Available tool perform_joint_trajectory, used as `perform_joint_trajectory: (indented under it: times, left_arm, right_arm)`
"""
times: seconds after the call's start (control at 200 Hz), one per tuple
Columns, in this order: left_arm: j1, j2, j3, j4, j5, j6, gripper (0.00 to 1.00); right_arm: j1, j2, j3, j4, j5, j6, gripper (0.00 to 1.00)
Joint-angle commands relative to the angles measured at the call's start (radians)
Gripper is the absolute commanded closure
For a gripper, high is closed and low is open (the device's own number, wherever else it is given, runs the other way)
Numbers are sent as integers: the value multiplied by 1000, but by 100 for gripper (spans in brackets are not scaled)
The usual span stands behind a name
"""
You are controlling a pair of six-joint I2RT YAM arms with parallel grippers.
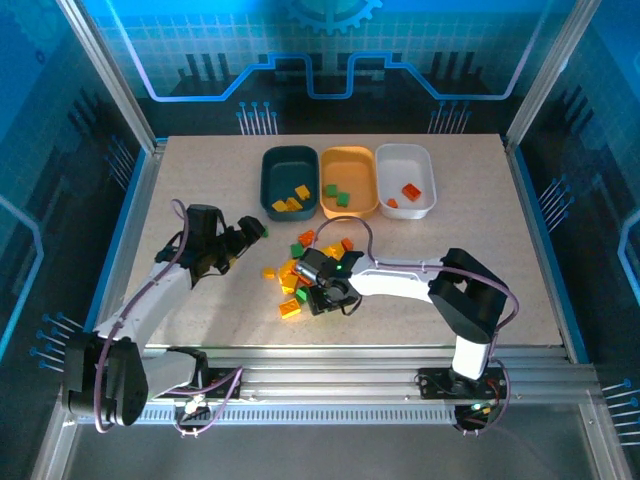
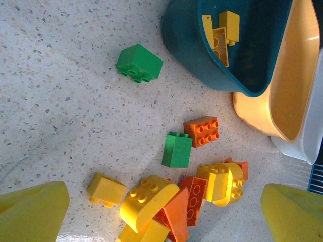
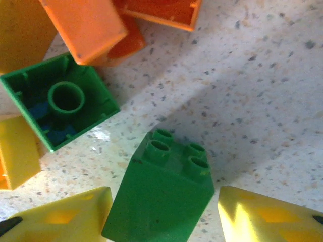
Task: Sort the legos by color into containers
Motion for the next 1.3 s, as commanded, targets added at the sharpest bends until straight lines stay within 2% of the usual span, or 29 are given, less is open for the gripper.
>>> perform_joint_trajectory:
  times: [0.0, 0.255, 0.43, 0.54, 0.63, 0.76, 0.895, 1.131, 1.211, 1.261, 1.296]
  left_arm:
    - [5, 20, -18, 16, 32, 17, 1]
    - [5, 89, -8, 62, 67, 9, 1]
    - [4, 115, 13, 66, 100, 8, 1]
    - [-8, 125, -3, 105, 146, -14, 1]
    - [-47, 156, -12, 132, 160, -23, 1]
    - [-90, 201, -13, 131, 176, -26, 6]
    - [-102, 191, 7, 25, 98, 9, 7]
    - [-102, 196, 70, -99, 19, 89, 7]
    - [-101, 228, 109, -123, -27, 128, 6]
    - [-101, 256, 134, -129, -60, 150, 5]
    - [-101, 278, 157, -135, -90, 159, 5]
  right_arm:
    - [-20, -19, -11, -33, 39, 8, 53]
    - [-53, -50, -28, -50, 58, -18, 66]
    - [-72, -113, 15, -84, 113, -75, 68]
    - [-155, -154, 84, -98, 142, -159, 67]
    - [-269, -153, 151, -57, 136, -229, 67]
    - [-410, -45, 280, -19, 92, -289, 67]
    - [-494, 100, 447, -32, 79, -336, 66]
    - [-559, 340, 736, -121, 1, -373, 63]
    - [-564, 375, 777, -132, -8, -376, 61]
    - [-569, 389, 797, -134, -26, -376, 58]
    - [-573, 404, 822, -147, -46, -375, 52]
